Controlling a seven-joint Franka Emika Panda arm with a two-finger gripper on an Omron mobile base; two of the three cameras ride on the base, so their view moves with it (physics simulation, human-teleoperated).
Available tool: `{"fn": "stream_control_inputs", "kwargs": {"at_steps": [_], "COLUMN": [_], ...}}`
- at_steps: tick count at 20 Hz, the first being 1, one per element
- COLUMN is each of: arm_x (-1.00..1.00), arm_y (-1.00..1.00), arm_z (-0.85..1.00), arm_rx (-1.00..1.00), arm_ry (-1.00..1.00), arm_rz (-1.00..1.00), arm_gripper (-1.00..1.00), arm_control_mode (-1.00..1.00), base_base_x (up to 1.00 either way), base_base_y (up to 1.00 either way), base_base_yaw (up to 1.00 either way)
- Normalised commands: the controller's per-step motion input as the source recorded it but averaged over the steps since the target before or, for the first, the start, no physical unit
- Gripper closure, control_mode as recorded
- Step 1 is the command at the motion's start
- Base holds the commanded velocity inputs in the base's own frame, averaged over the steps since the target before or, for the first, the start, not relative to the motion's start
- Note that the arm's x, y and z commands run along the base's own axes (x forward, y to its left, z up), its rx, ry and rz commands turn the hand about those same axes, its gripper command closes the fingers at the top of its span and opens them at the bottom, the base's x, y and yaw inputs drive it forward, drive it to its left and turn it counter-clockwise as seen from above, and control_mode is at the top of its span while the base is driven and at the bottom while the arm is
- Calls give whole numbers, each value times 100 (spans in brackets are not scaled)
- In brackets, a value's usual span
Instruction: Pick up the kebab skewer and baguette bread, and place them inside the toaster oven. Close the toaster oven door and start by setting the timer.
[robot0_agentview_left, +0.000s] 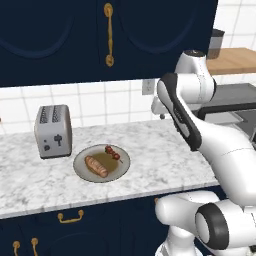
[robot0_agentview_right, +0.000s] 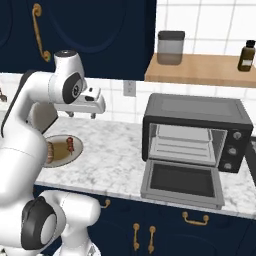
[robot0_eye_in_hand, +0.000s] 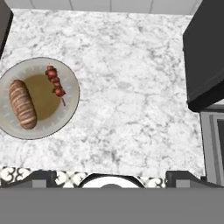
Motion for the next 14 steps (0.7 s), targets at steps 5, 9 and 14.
{"fn": "stream_control_inputs", "kwargs": {"at_steps": [5,9,14], "arm_x": [0,0,0], "arm_y": [0,0,0], "arm_z": [0,0,0], "arm_rx": [0,0,0], "arm_ry": [0,0,0], "arm_rz": [0,0,0], "arm_gripper": [-100,-100,-100], "arm_control_mode": [100,100,100], "base_base_x": [0,6,0], "base_base_y": [-62,-49,-4], "base_base_yaw": [0,0,0]}}
